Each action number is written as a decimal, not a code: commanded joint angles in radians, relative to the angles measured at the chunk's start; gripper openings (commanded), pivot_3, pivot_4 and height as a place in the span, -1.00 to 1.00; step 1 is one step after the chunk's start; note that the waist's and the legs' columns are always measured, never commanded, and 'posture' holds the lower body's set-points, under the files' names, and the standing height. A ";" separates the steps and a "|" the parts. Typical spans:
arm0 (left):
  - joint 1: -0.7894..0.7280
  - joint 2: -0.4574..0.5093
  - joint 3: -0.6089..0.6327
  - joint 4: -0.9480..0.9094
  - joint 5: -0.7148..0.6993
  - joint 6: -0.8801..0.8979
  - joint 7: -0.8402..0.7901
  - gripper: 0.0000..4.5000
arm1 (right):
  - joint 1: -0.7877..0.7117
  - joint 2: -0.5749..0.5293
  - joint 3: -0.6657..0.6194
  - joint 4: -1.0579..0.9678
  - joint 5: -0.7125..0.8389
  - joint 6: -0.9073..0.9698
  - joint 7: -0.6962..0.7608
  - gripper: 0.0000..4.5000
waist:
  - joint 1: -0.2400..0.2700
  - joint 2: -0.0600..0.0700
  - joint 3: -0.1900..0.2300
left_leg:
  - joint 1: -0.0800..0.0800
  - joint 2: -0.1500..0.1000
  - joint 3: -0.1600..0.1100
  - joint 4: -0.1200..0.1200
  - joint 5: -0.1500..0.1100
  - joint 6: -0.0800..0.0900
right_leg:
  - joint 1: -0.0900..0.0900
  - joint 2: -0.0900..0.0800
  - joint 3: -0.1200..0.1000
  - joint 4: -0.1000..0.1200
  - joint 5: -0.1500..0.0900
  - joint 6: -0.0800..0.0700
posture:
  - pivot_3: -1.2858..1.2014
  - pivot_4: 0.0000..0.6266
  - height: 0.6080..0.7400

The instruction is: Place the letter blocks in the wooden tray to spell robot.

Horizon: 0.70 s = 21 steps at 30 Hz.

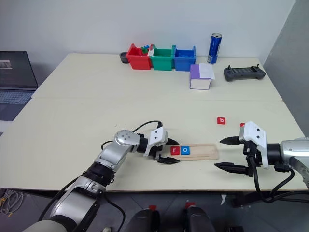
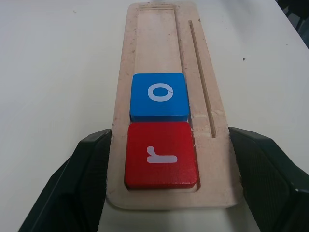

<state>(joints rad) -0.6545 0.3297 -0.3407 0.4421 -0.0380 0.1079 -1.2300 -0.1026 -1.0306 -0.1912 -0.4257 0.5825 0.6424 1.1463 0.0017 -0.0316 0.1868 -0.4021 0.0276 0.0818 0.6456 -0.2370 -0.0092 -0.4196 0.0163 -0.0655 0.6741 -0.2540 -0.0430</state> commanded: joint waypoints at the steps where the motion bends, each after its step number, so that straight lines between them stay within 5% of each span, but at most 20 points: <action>1: -0.010 0.009 -0.002 0.001 0.004 0.012 -0.002 0.66 | -0.023 -0.001 -0.015 -0.007 0.017 -0.003 -0.004 1.00 | 0.000 0.000 0.000 | 0.000 0.000 0.000 0.000 0.000 0.000 | 0.000 0.000 0.000 0.000 0.000 0.000 | 0.03 -0.52 1.00; 4: -0.024 0.004 0.008 0.009 -0.010 0.032 -0.010 0.99 | -0.029 -0.001 -0.015 -0.003 0.016 -0.002 -0.004 1.00 | 0.000 0.000 0.000 | 0.000 0.000 0.000 0.000 0.000 0.000 | 0.000 0.000 0.000 0.000 0.000 0.000 | 0.03 -0.52 1.00; 21: -0.014 0.141 0.117 -0.131 -0.163 0.109 -0.138 0.99 | -0.011 -0.006 -0.116 0.036 0.060 0.016 0.004 1.00 | -0.001 0.000 0.000 | 0.000 0.000 0.000 0.000 0.000 0.000 | 0.000 0.000 0.000 0.001 0.000 0.000 | 0.03 -0.52 1.00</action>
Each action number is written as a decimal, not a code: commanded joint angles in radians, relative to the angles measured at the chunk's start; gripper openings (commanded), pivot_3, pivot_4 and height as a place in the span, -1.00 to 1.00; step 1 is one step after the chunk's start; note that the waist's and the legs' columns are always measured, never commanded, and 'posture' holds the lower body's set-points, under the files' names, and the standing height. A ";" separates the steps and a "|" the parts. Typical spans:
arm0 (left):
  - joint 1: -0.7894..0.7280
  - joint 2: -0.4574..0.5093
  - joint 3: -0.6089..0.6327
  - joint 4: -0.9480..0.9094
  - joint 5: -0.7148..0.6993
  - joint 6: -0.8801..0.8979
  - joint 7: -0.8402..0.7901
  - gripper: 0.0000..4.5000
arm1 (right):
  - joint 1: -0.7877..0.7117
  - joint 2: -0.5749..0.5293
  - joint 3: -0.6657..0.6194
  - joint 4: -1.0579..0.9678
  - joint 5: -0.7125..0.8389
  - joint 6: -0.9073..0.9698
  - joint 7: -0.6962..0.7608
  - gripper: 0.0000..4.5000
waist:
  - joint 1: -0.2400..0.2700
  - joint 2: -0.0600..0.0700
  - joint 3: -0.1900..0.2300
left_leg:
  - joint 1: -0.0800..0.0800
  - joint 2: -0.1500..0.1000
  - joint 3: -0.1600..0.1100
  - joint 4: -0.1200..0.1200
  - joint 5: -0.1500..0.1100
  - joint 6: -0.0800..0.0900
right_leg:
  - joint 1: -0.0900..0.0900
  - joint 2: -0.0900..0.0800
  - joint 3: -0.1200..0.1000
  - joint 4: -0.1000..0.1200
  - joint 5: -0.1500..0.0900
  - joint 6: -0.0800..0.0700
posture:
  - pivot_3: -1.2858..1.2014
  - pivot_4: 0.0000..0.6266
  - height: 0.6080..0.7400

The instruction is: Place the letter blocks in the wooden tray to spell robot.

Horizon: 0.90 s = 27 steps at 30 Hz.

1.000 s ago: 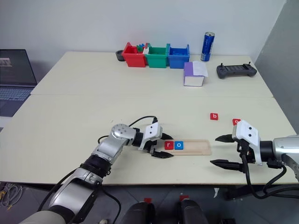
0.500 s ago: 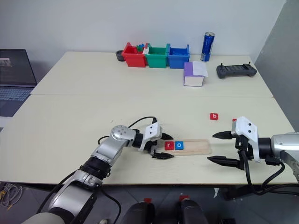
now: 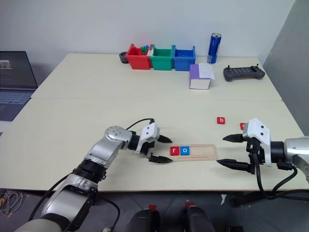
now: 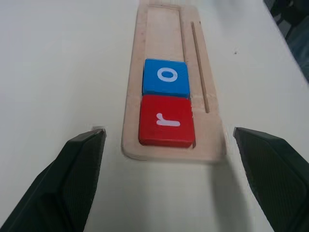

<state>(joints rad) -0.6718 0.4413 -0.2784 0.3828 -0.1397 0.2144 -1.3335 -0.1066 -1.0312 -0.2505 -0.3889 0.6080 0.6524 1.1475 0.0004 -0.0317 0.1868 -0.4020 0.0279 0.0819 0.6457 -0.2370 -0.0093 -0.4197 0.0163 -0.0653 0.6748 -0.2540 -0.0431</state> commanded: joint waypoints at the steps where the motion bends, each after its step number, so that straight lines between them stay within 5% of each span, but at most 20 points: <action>1: 0.010 0.047 0.070 -0.092 -0.080 0.007 -0.047 0.99 | -0.009 -0.006 -0.063 0.009 0.039 0.008 0.005 1.00 | -0.001 0.000 0.000 | 0.000 0.000 0.000 0.000 0.000 0.000 | 0.000 0.000 0.000 0.000 0.000 0.000 | 0.03 -0.52 1.00; 13: 0.223 0.213 0.316 -0.186 -0.247 -0.085 -0.076 0.99 | 0.014 -0.040 -0.135 0.146 0.001 -0.024 0.024 1.00 | 0.000 0.000 0.000 | 0.001 0.001 0.001 0.000 0.000 0.000 | 0.000 0.000 0.001 0.001 0.000 0.000 | 0.03 -0.52 1.00; 27: 0.232 0.183 0.326 -0.189 -0.297 -0.116 -0.104 0.99 | -0.034 -0.042 -0.100 0.228 -0.037 -0.061 0.034 1.00 | 0.000 0.000 0.000 | 0.001 0.001 0.001 0.000 0.000 0.000 | 0.000 0.000 0.001 0.001 0.000 0.000 | 0.03 -0.52 1.00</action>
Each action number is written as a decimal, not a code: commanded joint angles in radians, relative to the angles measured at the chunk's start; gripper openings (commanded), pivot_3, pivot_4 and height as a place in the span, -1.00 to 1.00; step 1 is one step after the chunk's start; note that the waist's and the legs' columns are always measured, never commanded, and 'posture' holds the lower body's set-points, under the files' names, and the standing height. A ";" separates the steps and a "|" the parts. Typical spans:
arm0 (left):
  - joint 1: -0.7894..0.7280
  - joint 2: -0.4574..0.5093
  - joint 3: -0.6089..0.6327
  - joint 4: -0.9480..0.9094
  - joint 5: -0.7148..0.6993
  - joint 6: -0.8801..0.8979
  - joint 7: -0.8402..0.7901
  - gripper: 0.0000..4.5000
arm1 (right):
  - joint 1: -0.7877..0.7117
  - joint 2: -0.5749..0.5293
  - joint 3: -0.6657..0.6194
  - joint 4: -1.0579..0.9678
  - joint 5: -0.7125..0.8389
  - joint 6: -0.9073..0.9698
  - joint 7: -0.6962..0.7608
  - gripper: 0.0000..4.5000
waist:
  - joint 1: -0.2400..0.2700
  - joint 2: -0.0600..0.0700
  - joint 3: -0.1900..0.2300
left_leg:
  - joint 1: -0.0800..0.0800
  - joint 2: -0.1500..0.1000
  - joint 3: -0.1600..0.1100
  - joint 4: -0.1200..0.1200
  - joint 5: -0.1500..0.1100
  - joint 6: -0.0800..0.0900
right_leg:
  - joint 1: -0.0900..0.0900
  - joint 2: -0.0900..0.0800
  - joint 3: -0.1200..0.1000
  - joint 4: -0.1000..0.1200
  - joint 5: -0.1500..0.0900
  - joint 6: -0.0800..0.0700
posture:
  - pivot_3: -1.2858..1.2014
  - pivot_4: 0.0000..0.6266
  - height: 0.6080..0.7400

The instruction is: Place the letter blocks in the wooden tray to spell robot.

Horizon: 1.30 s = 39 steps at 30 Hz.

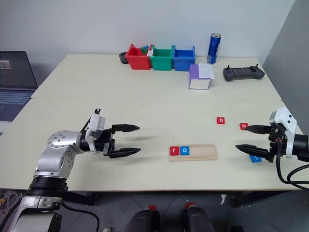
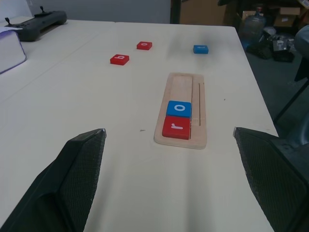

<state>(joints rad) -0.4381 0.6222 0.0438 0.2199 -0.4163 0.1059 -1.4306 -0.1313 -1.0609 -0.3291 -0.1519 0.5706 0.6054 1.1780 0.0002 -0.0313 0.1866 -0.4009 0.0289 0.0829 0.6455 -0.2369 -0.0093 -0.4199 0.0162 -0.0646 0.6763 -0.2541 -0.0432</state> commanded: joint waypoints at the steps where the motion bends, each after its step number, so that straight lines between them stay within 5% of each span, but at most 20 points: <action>1: -0.002 0.004 0.003 -0.027 -0.021 -0.008 -0.009 0.99 | -0.004 -0.011 -0.027 -0.010 0.001 -0.015 0.002 1.00 | 0.000 0.000 0.000 | 0.000 0.000 0.000 0.000 0.000 0.000 | 0.000 0.000 0.000 0.000 0.000 0.000 | 0.03 -0.52 1.00; 32: 0.004 0.003 0.010 -0.047 -0.066 -0.004 -0.038 0.99 | 0.013 0.003 -0.036 -0.021 0.009 -0.011 -0.032 1.00 | 0.000 0.000 0.000 | 0.000 0.000 0.000 0.000 0.000 0.000 | 0.000 0.000 0.000 0.000 0.000 0.000 | 0.03 -0.52 1.00; 39: 0.014 -0.002 0.009 -0.048 -0.067 0.003 -0.029 0.99 | 0.010 0.079 -0.039 -0.073 -0.019 -0.019 -0.176 1.00 | -0.001 0.000 0.000 | 0.000 0.000 0.000 0.000 0.000 0.000 | 0.000 0.000 0.000 0.001 0.000 0.000 | 0.03 -0.52 1.00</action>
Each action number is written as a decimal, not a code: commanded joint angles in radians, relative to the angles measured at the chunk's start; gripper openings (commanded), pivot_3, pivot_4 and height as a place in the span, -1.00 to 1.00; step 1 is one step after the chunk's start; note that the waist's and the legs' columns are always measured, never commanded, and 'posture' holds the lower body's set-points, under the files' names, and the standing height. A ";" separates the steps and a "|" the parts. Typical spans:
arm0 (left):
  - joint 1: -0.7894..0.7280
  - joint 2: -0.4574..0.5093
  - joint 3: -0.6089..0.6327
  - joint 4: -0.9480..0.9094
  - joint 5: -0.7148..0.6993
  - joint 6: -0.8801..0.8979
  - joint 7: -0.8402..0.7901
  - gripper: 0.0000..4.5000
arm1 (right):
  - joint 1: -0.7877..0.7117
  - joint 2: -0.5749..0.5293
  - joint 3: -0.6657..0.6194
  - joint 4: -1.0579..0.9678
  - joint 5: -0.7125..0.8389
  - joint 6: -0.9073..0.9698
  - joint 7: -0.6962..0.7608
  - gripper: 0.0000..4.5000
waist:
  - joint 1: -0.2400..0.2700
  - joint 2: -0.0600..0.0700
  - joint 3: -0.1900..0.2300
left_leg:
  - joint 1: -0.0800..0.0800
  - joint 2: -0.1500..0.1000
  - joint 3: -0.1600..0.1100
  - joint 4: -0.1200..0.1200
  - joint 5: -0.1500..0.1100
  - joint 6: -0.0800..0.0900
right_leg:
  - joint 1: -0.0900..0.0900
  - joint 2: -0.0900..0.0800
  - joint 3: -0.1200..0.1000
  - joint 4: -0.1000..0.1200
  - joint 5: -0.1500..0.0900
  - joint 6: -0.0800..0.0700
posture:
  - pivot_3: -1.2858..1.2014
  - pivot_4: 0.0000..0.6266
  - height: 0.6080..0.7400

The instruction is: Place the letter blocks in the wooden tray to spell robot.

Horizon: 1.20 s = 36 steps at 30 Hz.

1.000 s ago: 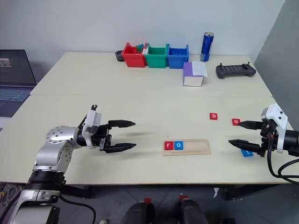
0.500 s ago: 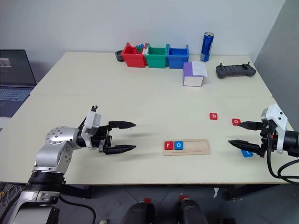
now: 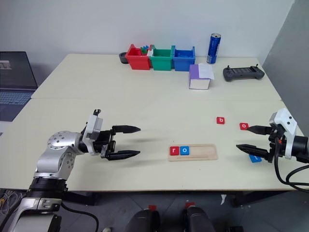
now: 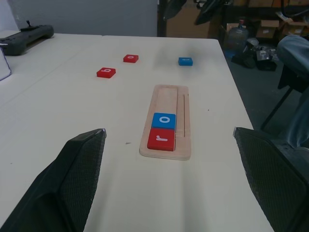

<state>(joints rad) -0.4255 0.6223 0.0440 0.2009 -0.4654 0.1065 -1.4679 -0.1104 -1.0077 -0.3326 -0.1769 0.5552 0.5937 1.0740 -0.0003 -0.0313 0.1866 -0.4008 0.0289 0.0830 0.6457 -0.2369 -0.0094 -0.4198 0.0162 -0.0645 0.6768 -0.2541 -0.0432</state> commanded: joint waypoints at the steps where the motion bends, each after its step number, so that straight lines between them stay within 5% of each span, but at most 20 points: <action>1: 0.006 -0.002 0.008 -0.031 -0.020 0.006 0.009 0.99 | -0.017 0.050 -0.049 -0.053 0.001 0.005 -0.111 1.00 | 0.000 0.000 0.000 | 0.000 0.000 0.000 0.000 0.000 0.000 | 0.000 0.000 0.000 0.000 0.000 0.000 | 0.03 -0.52 1.00; 9: 0.007 -0.002 0.005 -0.031 -0.019 0.015 0.008 0.99 | -0.122 0.242 0.008 -0.051 -0.086 0.118 -0.488 1.00 | -0.002 0.000 0.000 | 0.001 0.000 0.001 0.000 0.000 0.000 | 0.000 0.000 0.001 0.002 0.000 0.000 | 0.03 -0.52 1.00; 19: 0.014 0.000 0.006 -0.037 -0.019 0.017 0.015 0.99 | -0.345 0.661 0.165 -0.056 -0.276 0.326 -1.027 1.00 | -0.005 0.000 -0.001 | 0.000 0.001 0.001 0.000 0.000 -0.001 | -0.002 0.000 0.002 0.003 0.000 0.000 | 0.03 -0.52 1.00; 36: 0.050 0.019 -0.006 -0.055 -0.017 0.017 -0.023 0.99 | -0.470 0.768 0.173 0.135 -0.381 0.274 -1.137 1.00 | -0.016 0.000 -0.001 | 0.000 0.001 0.002 -0.001 0.000 0.000 | -0.002 0.000 0.002 0.003 0.000 0.000 | 0.03 -0.52 1.00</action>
<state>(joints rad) -0.3732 0.6286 0.0419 0.1800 -0.4705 0.1300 -1.4779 -0.5480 -0.2449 -0.1630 -0.0551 0.1913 0.9044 -0.0551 -0.0161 -0.0315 0.1857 -0.4006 0.0297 0.0844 0.6450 -0.2367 -0.0095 -0.4218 0.0164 -0.0624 0.6801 -0.2540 -0.0433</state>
